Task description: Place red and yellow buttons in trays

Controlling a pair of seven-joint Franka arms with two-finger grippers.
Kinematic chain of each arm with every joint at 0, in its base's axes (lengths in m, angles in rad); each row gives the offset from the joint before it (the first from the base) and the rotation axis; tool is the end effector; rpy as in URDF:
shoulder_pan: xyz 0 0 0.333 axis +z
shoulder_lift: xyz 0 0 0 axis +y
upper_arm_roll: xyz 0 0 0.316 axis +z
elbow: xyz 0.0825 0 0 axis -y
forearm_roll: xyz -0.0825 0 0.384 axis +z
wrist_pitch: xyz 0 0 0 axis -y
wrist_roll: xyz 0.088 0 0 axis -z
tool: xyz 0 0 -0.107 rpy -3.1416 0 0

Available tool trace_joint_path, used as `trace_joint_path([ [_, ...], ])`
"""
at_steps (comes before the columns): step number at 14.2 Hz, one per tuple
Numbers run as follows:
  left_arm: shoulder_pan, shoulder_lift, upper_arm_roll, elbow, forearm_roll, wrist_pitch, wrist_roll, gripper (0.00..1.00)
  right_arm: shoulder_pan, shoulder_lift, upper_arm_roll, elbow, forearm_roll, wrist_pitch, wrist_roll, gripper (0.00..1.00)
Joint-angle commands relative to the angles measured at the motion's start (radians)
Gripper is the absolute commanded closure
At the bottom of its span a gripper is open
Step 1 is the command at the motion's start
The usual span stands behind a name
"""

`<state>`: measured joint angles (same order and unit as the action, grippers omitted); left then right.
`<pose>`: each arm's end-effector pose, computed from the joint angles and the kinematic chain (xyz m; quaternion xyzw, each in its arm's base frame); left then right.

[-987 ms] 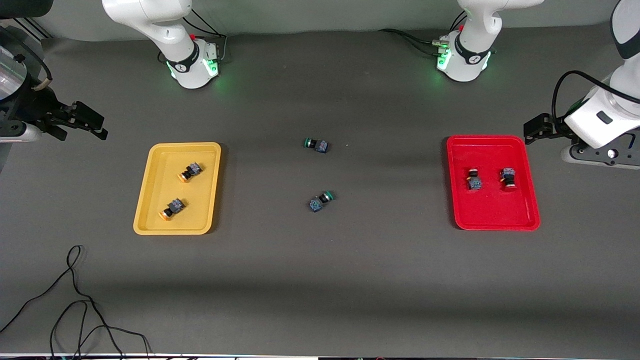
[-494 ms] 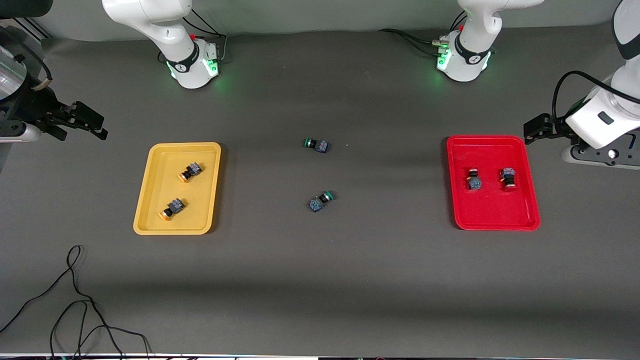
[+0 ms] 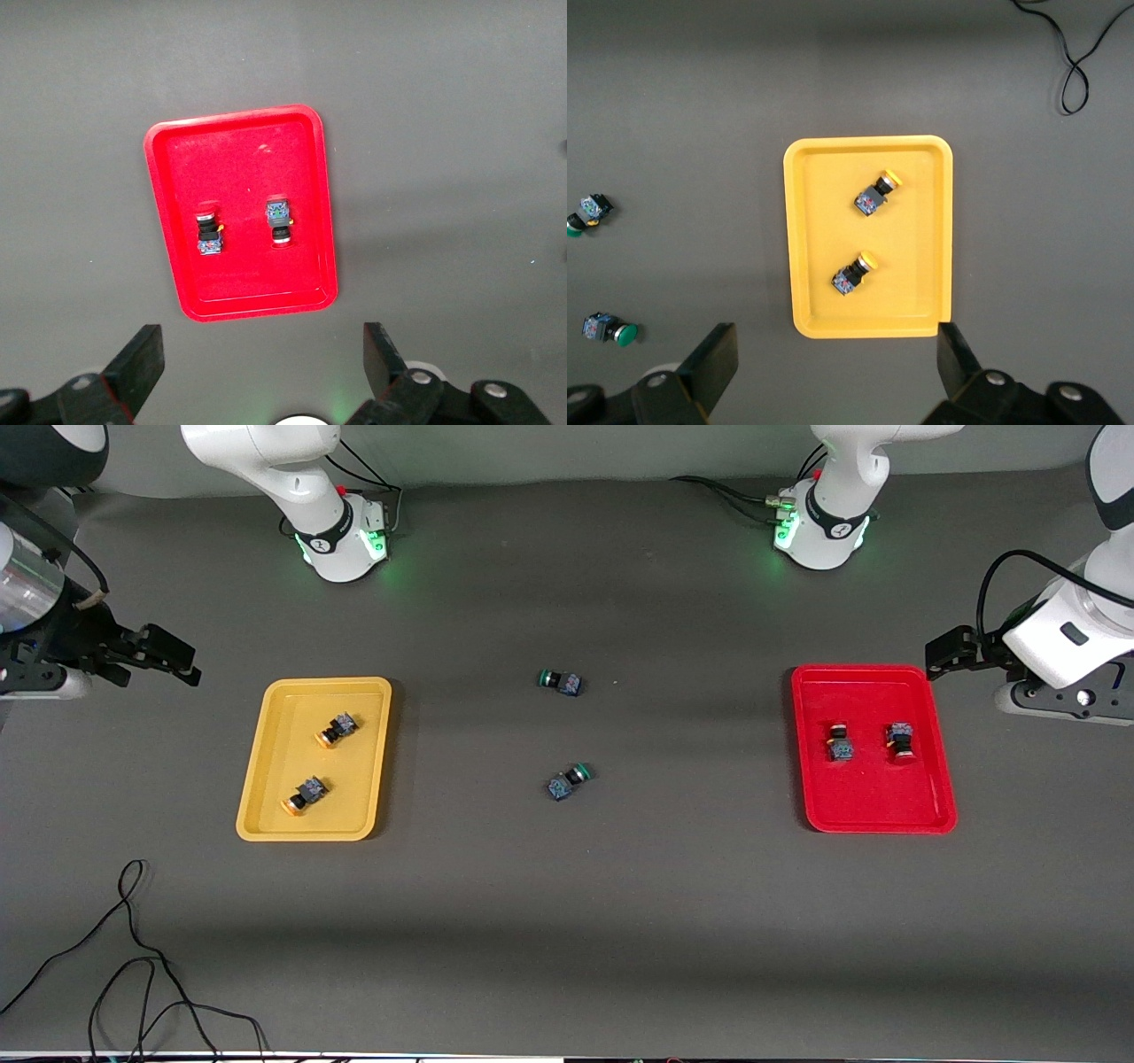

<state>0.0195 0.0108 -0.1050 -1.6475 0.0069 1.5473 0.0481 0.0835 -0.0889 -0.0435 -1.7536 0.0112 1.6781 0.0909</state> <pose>0.5493 -0.0460 0.5807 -0.9962 0.0668 0.0554 0.0039 0.5332 0.0215 0.5954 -0.9996 0.0259 -0.0062 0.0079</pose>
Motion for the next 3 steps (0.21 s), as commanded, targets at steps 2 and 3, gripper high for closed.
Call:
trace_joint_path([
  [2,-0.012,-0.002,0.014,0.011,-0.012,0.002,-0.001,0.00,0.001,0.026,-0.007,0.008,0.015,0.034,-0.023,0.00],
  [3,-0.010,0.000,0.014,0.015,-0.012,0.002,-0.001,0.00,-0.001,0.028,-0.009,0.008,0.027,0.034,-0.023,0.00],
])
